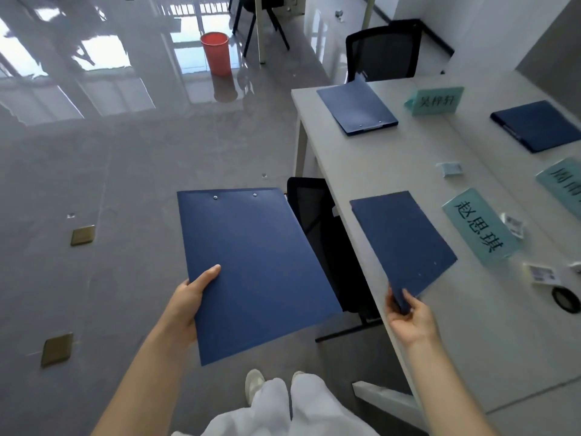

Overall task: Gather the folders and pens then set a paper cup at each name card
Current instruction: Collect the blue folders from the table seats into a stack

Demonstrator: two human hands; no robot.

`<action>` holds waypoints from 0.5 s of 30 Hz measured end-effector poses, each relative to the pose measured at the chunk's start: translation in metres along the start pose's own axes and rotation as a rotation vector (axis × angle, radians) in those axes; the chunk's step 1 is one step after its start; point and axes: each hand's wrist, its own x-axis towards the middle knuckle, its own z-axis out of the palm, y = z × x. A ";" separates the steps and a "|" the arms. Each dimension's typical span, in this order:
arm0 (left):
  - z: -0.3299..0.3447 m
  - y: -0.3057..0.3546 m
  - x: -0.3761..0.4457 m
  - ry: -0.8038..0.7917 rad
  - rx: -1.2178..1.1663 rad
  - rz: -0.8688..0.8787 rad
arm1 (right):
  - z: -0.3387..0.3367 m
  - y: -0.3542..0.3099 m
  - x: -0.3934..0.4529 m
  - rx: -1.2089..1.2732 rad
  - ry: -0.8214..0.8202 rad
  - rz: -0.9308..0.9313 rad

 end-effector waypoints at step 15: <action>-0.038 0.033 -0.003 -0.051 -0.039 0.053 | 0.062 0.047 -0.077 -0.553 -0.482 -0.007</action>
